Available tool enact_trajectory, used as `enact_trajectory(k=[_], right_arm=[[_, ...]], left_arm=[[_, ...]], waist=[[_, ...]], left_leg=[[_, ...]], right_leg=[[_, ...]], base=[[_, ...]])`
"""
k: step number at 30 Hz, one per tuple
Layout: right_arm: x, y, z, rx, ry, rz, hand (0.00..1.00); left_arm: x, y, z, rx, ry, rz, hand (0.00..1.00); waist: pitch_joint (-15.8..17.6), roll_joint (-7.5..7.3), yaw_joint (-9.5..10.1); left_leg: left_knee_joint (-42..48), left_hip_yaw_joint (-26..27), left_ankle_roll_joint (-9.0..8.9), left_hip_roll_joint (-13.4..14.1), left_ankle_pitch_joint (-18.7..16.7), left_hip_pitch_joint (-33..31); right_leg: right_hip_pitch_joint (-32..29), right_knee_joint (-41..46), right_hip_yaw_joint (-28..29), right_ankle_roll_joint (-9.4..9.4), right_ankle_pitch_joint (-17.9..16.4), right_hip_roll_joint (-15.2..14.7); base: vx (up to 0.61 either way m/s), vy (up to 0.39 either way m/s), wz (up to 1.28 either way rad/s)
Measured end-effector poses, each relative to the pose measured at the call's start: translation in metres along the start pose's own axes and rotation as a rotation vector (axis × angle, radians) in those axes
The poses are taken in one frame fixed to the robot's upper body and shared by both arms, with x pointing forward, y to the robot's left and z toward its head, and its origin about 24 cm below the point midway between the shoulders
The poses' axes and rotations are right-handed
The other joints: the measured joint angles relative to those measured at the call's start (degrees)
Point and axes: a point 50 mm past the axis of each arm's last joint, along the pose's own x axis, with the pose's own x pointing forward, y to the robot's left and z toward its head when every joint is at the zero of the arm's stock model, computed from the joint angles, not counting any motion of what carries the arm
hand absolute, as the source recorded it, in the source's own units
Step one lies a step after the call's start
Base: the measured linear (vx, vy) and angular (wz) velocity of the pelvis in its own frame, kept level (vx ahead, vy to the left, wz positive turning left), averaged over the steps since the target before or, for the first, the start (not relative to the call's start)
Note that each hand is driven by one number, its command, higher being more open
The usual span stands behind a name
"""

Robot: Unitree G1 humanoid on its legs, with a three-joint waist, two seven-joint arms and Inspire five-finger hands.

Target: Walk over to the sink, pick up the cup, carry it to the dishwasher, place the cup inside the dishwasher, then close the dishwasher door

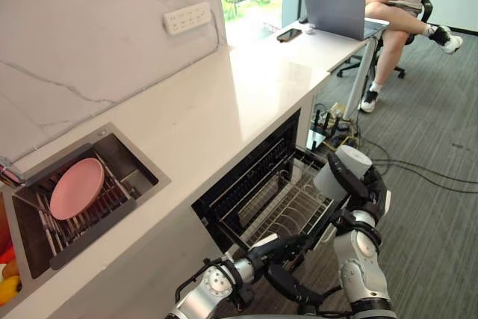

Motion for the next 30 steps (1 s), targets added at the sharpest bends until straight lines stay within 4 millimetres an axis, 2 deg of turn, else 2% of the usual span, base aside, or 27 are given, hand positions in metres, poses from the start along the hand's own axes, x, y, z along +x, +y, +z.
enact_trajectory(k=[1, 3, 4, 5, 7, 8, 10, 13, 18, 20, 25, 30], right_arm=[[0.000, 0.001, -0.003, -0.019, 0.015, 0.019, 0.00], [0.001, 0.005, -0.015, -0.109, 0.074, 0.091, 0.00], [0.002, 0.007, -0.017, -0.132, 0.086, 0.106, 0.00], [0.003, 0.009, -0.022, -0.172, 0.108, 0.134, 0.00], [0.005, 0.003, -0.027, -0.226, 0.142, 0.139, 0.00], [0.007, -0.002, -0.028, -0.253, 0.153, 0.130, 0.00], [0.011, -0.007, -0.031, -0.305, 0.181, 0.137, 0.00], [0.011, 0.008, -0.034, -0.303, 0.188, 0.218, 0.00], [0.012, 0.009, -0.036, -0.369, 0.208, 0.279, 0.00], [0.016, 0.010, -0.045, -0.434, 0.256, 0.300, 0.00], [0.021, 0.024, -0.052, -0.567, 0.304, 0.381, 0.00], [0.030, 0.028, -0.054, -0.665, 0.348, 0.414, 0.00]], left_arm=[[0.000, 0.005, -0.006, 0.015, 0.046, 0.021, 1.00], [-0.010, 0.027, -0.053, -0.011, 0.354, 0.131, 1.00], [-0.016, 0.032, -0.068, -0.026, 0.443, 0.164, 1.00], [-0.033, 0.040, -0.094, -0.040, 0.597, 0.235, 1.00], [-0.060, 0.043, -0.124, -0.068, 0.749, 0.315, 1.00], [-0.064, 0.046, -0.125, -0.104, 0.743, 0.353, 1.00], [-0.056, 0.044, -0.116, -0.081, 0.704, 0.377, 1.00], [-0.053, 0.047, -0.111, -0.029, 0.684, 0.417, 1.00], [-0.059, 0.056, -0.114, -0.018, 0.742, 0.459, 1.00], [-0.063, 0.058, -0.124, -0.124, 0.795, 0.447, 1.00], [-0.063, 0.056, -0.133, -0.288, 0.814, 0.457, 1.00], [-0.064, 0.040, -0.146, -0.547, 0.811, 0.527, 1.00]], waist=[[0.1, 0.09, -0.03], [0.9, 0.49, -0.47], [1.3, 0.55, -0.51], [2.3, 0.70, -0.56], [3.5, 1.04, -0.40], [4.1, 1.25, 0.07], [4.4, 1.52, 0.92], [5.0, 1.83, 0.98], [6.4, 2.09, 1.08], [6.6, 2.09, 1.17], [6.8, 2.10, 1.30], [7.7, 1.83, 2.04]], left_leg=[[-0.1, -0.3, -0.02, 0.0, 0.0, 0.0], [-0.2, -1.4, -0.16, 0.0, 0.1, 0.0], [-0.2, -1.5, -0.33, 0.0, 0.2, 0.0], [-0.2, -1.8, -0.68, 0.1, 0.4, -0.2], [-0.2, -3.5, -0.61, -0.3, 0.6, -1.0], [-0.2, -4.6, -0.35, -0.7, 0.9, -1.3], [-0.3, -5.9, 0.16, -1.2, 1.3, -1.3], [-0.3, -6.1, 0.20, -1.8, 1.3, -1.3], [-0.3, -7.7, 0.29, -2.0, 1.4, -1.3], [-0.3, -7.8, 0.28, -2.1, 1.4, -0.9], [-0.3, -7.9, 0.26, -2.0, 1.4, -0.5], [0.0, -9.4, 0.23, -2.0, 1.4, -0.4]], right_leg=[[0.1, 0.0, -0.1, 0.02, -0.1, 0.0], [0.3, 0.0, -0.5, -0.01, -0.3, 0.1], [0.3, 0.0, -0.5, -0.02, -0.3, 0.2], [0.3, 0.0, -0.8, 0.01, -0.4, 0.3], [0.5, 0.0, -2.5, 0.04, -0.4, 0.1], [1.0, 0.0, -3.6, 0.09, -0.4, -0.3], [2.0, 0.0, -5.1, 0.59, -0.7, -1.1], [2.1, 0.0, -5.3, 0.77, -0.7, -1.4], [3.3, 0.0, -7.0, 1.19, -1.1, -1.5], [3.9, 0.0, -7.5, 1.29, -1.2, -1.6], [4.3, 0.0, -7.5, 1.29, -1.3, -1.5], [5.7, 0.1, -9.1, 1.41, -1.6, -1.5]], base=[[0.04, 0.010, 0.08], [0.04, 0.003, 0.07], [0.03, -0.005, 0.07], [0.03, -0.005, 0.14], [0.04, 0.000, 0.41], [0.05, 0.018, 0.54], [0.05, 0.046, 0.41], [0.05, 0.035, 0.07], [0.01, -0.002, 0.18], [0.01, 0.003, 0.09], [0.00, 0.001, 0.01], [0.01, -0.005, 0.15]])
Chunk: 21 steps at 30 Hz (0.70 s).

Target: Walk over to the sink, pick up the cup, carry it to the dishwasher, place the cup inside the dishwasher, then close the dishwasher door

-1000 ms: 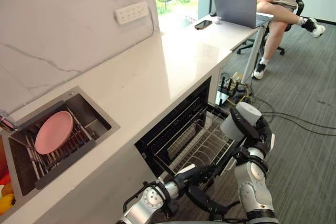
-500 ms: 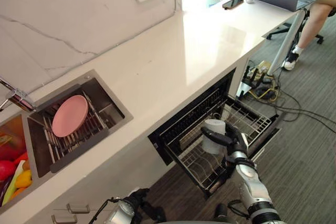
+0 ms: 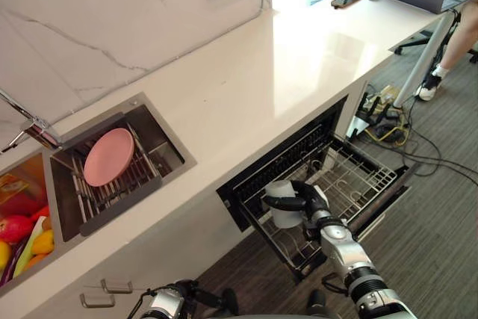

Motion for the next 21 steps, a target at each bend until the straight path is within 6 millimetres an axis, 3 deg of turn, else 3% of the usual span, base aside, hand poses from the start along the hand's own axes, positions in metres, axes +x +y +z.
enact_trajectory(k=[5, 10, 13, 16, 17, 21], right_arm=[[0.006, -0.007, -0.003, -0.078, 0.060, 0.006, 0.00], [0.013, 0.010, 0.001, -0.152, 0.092, 0.044, 0.00], [0.018, 0.021, 0.012, -0.150, 0.071, 0.050, 0.00], [0.024, 0.022, 0.034, -0.165, 0.019, 0.025, 0.00], [0.026, 0.023, 0.046, -0.168, -0.010, 0.016, 1.00], [0.030, 0.024, 0.064, -0.153, -0.038, -0.022, 1.00]], left_arm=[[0.002, -0.001, -0.006, -0.202, 0.015, -0.013, 1.00], [0.001, 0.011, -0.003, -0.325, -0.022, 0.026, 1.00], [-0.001, 0.022, 0.006, -0.381, -0.073, 0.069, 1.00], [-0.004, 0.028, 0.027, -0.431, -0.150, 0.075, 1.00], [-0.005, 0.031, 0.033, -0.446, -0.168, 0.074, 1.00], [-0.008, 0.033, 0.049, -0.461, -0.203, 0.079, 1.00]], waist=[[0.8, -0.81, 2.67], [2.8, -3.16, 4.51], [5.4, -4.68, 5.68], [9.1, -5.85, 7.52], [10.4, -6.40, 7.82], [12.3, -7.96, 8.80]], left_leg=[[0.7, -2.2, -0.22, 0.2, 0.2, -1.2], [0.8, -3.5, -0.55, 0.9, 0.7, -2.8], [0.8, -4.4, -1.01, 1.7, 1.2, -4.8], [0.7, -4.8, -0.96, 2.5, 2.5, -6.9], [0.6, -4.9, -1.09, 2.6, 2.9, -7.4], [0.2, -5.0, -1.17, 2.4, 3.3, -8.4]], right_leg=[[0.6, 0.3, -2.1, -0.18, -0.3, 0.3], [0.0, 0.3, -2.9, -0.65, -0.7, 1.3], [-1.4, 0.4, -3.6, -0.90, -1.0, 2.2], [-3.8, 1.7, -4.0, -1.86, -1.2, 2.6], [-4.6, 2.4, -4.0, -2.14, -1.3, 2.6], [-5.7, 2.4, -4.1, -2.17, -1.3, 2.5]], base=[[0.00, -0.009, 0.22], [-0.03, -0.018, 0.12], [-0.03, -0.035, 0.12], [-0.02, -0.023, 0.06], [0.00, 0.000, 0.00], [0.04, 0.008, 0.01]])
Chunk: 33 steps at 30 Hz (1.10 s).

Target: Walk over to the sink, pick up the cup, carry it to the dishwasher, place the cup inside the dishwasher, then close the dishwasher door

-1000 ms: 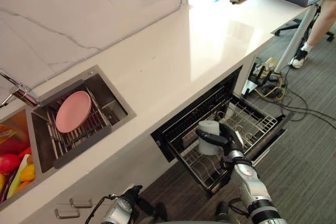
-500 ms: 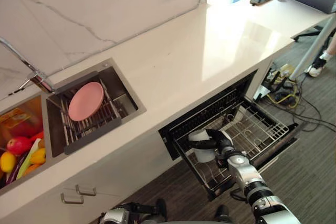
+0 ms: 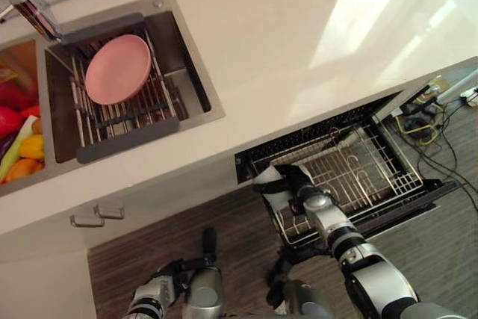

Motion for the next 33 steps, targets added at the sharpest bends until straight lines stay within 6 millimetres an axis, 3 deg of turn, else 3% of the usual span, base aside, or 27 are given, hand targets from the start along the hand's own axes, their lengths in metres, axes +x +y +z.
enact_trajectory(k=[5, 16, 22, 28, 33], right_arm=[[0.000, 0.007, -0.015, 0.068, 0.088, -0.034, 1.00], [-0.006, 0.012, -0.018, 0.286, 0.065, -0.072, 1.00], [-0.028, 0.011, -0.022, 0.375, -0.073, -0.056, 1.00], [-0.063, 0.015, -0.060, 0.418, -0.082, -0.043, 1.00], [-0.085, 0.014, -0.057, 0.443, -0.174, -0.006, 1.00]], left_arm=[[0.000, -0.007, 0.000, 0.000, 0.001, -0.027, 1.00], [0.000, -0.015, 0.005, 0.164, -0.021, -0.059, 1.00], [0.000, -0.013, 0.000, 0.215, 0.013, -0.043, 1.00], [0.000, -0.001, -0.034, 0.209, 0.108, -0.019, 1.00], [-0.001, 0.005, -0.054, 0.188, 0.167, -0.008, 1.00]], waist=[[0.2, -0.33, 0.16], [0.3, -0.32, -0.10], [0.0, -0.38, -2.56], [-6.5, -0.65, -5.16], [-9.9, -0.59, -6.92]], left_leg=[[-0.4, 0.1, -0.02, -0.4, 0.0, 0.0], [-2.6, 2.3, 0.22, -0.4, 0.2, 2.7], [-2.6, 5.0, 0.03, -0.3, -0.2, 4.8], [-2.5, 8.2, -0.32, 0.1, -2.1, 8.6], [-1.3, 11.6, -0.62, 0.9, -3.8, 11.0]], right_leg=[[0.0, 0.0, 0.1, 0.13, -0.2, -0.4], [-0.3, 2.3, 2.1, 0.47, -1.7, -1.0], [0.1, 2.3, 4.8, 0.57, -1.7, -1.1], [2.5, 1.1, 7.5, 0.91, -1.8, -0.6], [3.7, 0.2, 10.4, 1.01, -1.6, 0.1]], base=[[0.06, 0.021, 0.03], [0.01, 0.014, -0.07], [0.05, 0.002, -0.21], [0.05, -0.002, -0.24], [0.01, 0.002, -0.33]])
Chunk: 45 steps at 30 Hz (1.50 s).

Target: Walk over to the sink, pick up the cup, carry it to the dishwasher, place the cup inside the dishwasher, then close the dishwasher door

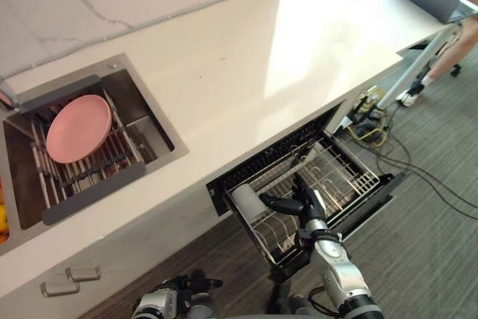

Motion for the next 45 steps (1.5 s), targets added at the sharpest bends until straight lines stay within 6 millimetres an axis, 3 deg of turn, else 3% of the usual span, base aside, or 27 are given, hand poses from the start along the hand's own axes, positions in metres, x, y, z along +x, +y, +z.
enact_trajectory(k=[3, 4, 11, 14, 17, 23, 25, 26, 29, 30, 31, 32, 33, 34, 36, 37, 38, 39, 40, 42, 45], right_arm=[[-0.011, 0.005, 0.018, 0.038, -0.111, 0.068, 1.00], [-0.042, 0.012, 0.074, 0.052, -0.488, 0.237, 1.00], [-0.040, 0.012, 0.074, 0.058, -0.486, 0.227, 1.00], [-0.033, 0.011, 0.073, 0.072, -0.470, 0.198, 1.00], [-0.030, 0.010, 0.073, 0.083, -0.466, 0.145, 1.00], [-0.015, -0.003, 0.084, 0.099, -0.493, -0.036, 1.00], [-0.014, -0.018, 0.094, 0.099, -0.535, -0.114, 1.00], [-0.014, -0.029, 0.101, 0.102, -0.561, -0.165, 1.00], [-0.016, -0.059, 0.120, 0.092, -0.631, -0.277, 1.00], [-0.017, -0.067, 0.128, 0.098, -0.663, -0.298, 1.00], [-0.017, -0.067, 0.128, 0.098, -0.666, -0.300, 1.00], [-0.021, -0.078, 0.136, 0.089, -0.711, -0.340, 1.00], [-0.024, -0.086, 0.137, 0.113, -0.730, -0.397, 1.00], [-0.025, -0.088, 0.134, 0.135, -0.726, -0.429, 1.00], [-0.025, -0.089, 0.130, 0.174, -0.707, -0.472, 1.00], [-0.024, -0.088, 0.130, 0.177, -0.707, -0.467, 1.00], [-0.023, -0.086, 0.130, 0.179, -0.706, -0.458, 1.00], [-0.023, -0.080, 0.135, 0.180, -0.728, -0.436, 1.00], [-0.022, -0.077, 0.138, 0.182, -0.738, -0.423, 1.00], [-0.024, -0.069, 0.145, 0.185, -0.766, -0.388, 1.00], [-0.025, -0.066, 0.147, 0.186, -0.779, -0.367, 1.00]], left_arm=[[0.001, 0.001, -0.007, -0.020, 0.024, 0.002, 1.00], [0.002, 0.000, -0.033, -0.115, 0.078, -0.012, 1.00], [0.002, -0.001, -0.033, -0.117, 0.069, -0.017, 1.00], [0.002, -0.003, -0.031, -0.122, 0.044, -0.026, 1.00], [0.002, -0.006, -0.028, -0.128, 0.011, -0.030, 1.00], [0.002, -0.014, -0.022, 0.003, -0.049, -0.019, 1.00], [0.002, -0.018, -0.022, 0.035, -0.047, -0.053, 1.00], [0.002, -0.020, -0.021, 0.051, -0.045, -0.073, 1.00], [0.002, -0.018, -0.019, 0.118, -0.048, -0.075, 1.00], [0.002, -0.016, -0.020, 0.135, -0.043, -0.068, 1.00], [0.002, -0.016, -0.020, 0.136, -0.042, -0.068, 1.00], [0.002, -0.020, -0.021, 0.161, -0.041, -0.080, 1.00], [0.002, -0.020, -0.018, 0.190, -0.054, -0.078, 1.00], [0.002, -0.015, -0.014, 0.186, -0.069, -0.073, 1.00], [0.002, -0.012, -0.011, 0.156, -0.085, -0.059, 1.00], [0.002, -0.013, -0.012, 0.148, -0.088, -0.054, 1.00], [0.001, -0.013, -0.014, 0.141, -0.089, -0.076, 1.00], [0.001, -0.017, -0.013, 0.151, -0.094, -0.093, 1.00], [0.001, -0.016, -0.012, 0.165, -0.098, -0.107, 1.00], [0.000, -0.011, -0.011, 0.193, -0.083, -0.123, 1.00], [0.000, -0.009, -0.011, 0.173, -0.065, -0.114, 1.00]], waist=[[-1.1, 0.26, -1.20], [-3.6, 3.73, -4.26], [-3.5, 3.85, -4.14], [-3.4, 4.08, -3.58], [-3.4, 4.61, -2.30], [-3.1, 6.61, -2.39], [-3.1, 6.19, -2.77], [-3.2, 6.00, -2.97], [-3.3, 6.22, -3.56], [-3.3, 6.29, -4.24], [-3.3, 6.30, -4.27], [-3.5, 6.57, -4.37], [-3.2, 5.72, -4.31], [-3.0, 5.00, -3.82], [-3.1, 5.07, -2.32], [-3.3, 5.30, -2.04], [-3.7, 4.84, -2.19], [-4.1, 4.52, -2.05], [-4.2, 4.35, -1.93], [-5.0, 2.59, -1.54], [-5.3, 1.53, -1.55]], left_leg=[[0.0, 1.4, -0.16, 0.4, -0.2, 0.7], [0.1, 3.6, -0.77, 1.0, -0.9, 2.2], [0.8, 2.3, -0.53, 0.6, -1.4, 2.0], [3.3, -1.0, -0.27, -0.1, -3.5, 1.4], [7.7, -7.4, 0.66, -1.9, -7.8, -0.2], [13.8, -8.4, 2.39, -3.6, -10.9, -1.9], [13.5, -6.8, 5.12, -4.1, -12.2, -2.0], [18.0, -3.1, 6.85, -2.7, -13.5, -3.2], [31.1, -2.1, 8.17, 3.3, -15.0, -6.4], [32.8, -3.4, 7.12, 4.4, -14.5, -6.3], [32.7, -3.5, 6.75, 4.4, -14.3, -6.2], [30.6, -4.9, -2.38, 3.3, -16.3, -5.3], [30.8, -4.7, -1.84, 1.6, -20.6, -6.0], [31.9, -4.4, -0.71, 0.4, -20.9, -6.8], [30.8, -2.9, 3.37, -2.2, -21.0, -7.1], [29.9, -2.8, 4.18, -2.7, -20.5, -6.7], [28.4, -2.7, 5.48, -3.5, -19.7, -6.4], [26.6, -2.9, 6.80, -4.2, -18.5, -6.5], [26.0, -2.9, 7.04, -4.3, -18.1, -6.6], [23.5, -3.3, 7.60, -5.4, -16.5, -6.7], [22.4, -5.3, 7.30, -6.9, -15.8, -6.5]], right_leg=[[0.3, -1.4, 1.3, -0.10, 0.8, 0.4], [0.9, -2.3, 2.7, -0.54, 1.6, 1.1], [1.2, -2.3, 2.8, -0.49, 1.6, 1.1], [1.7, -2.2, 3.2, -0.18, 1.7, 0.6], [1.3, -1.4, 4.3, 0.38, 1.6, -0.2], [-2.6, 11.7, 5.0, 1.94, -5.3, -4.4], [-4.5, 15.3, 4.9, 1.99, -7.1, -7.4], [-5.2, 16.6, 4.4, 2.19, -7.1, -8.9], [-5.9, 19.6, 4.6, 2.64, -7.0, -12.0], [-5.9, 20.4, 5.1, 4.51, -6.6, -13.8], [-5.9, 20.4, 5.1, 4.73, -6.6, -13.9], [-6.0, 19.6, 6.0, 8.10, -5.0, -16.1], [-5.7, 17.6, 6.3, 8.80, -2.3, -17.8], [-5.7, 16.5, 6.6, 7.77, -0.1, -18.7], [-6.6, 12.7, 6.5, -2.51, 11.5, -19.5], [-6.7, 13.3, 6.5, -2.24, 11.7, -19.2], [-6.6, 15.3, 6.3, -0.64, 9.9, -17.9], [-6.6, 18.3, 5.5, 0.45, 5.0, -15.0], [-6.5, 18.9, 5.0, 0.48, 3.5, -13.8], [-4.7, 18.4, 2.2, 0.69, -0.4, -11.2], [-2.6, 16.7, 2.9, 1.54, -2.7, -11.1]], base=[[0.01, 0.000, -0.22], [0.00, -0.001, -0.08], [0.00, 0.001, 0.02], [0.00, 0.024, -0.02], [0.01, 0.078, -0.15], [-0.01, 0.090, 0.06], [0.00, 0.067, 0.25], [0.03, 0.073, 0.23], [0.00, 0.192, 0.18], [-0.03, 0.303, 0.10], [-0.05, 0.403, 0.06], [-0.07, 0.518, 0.19], [-0.09, 0.545, 0.21], [-0.19, 0.667, 0.23], [-0.22, 0.596, -0.06], [-0.12, 0.383, -0.03], [-0.07, 0.332, 0.15], [-0.08, 0.378, 0.15], [-0.05, 0.287, 0.08], [-0.03, 0.134, 0.08], [-0.01, -0.016, 0.30]])
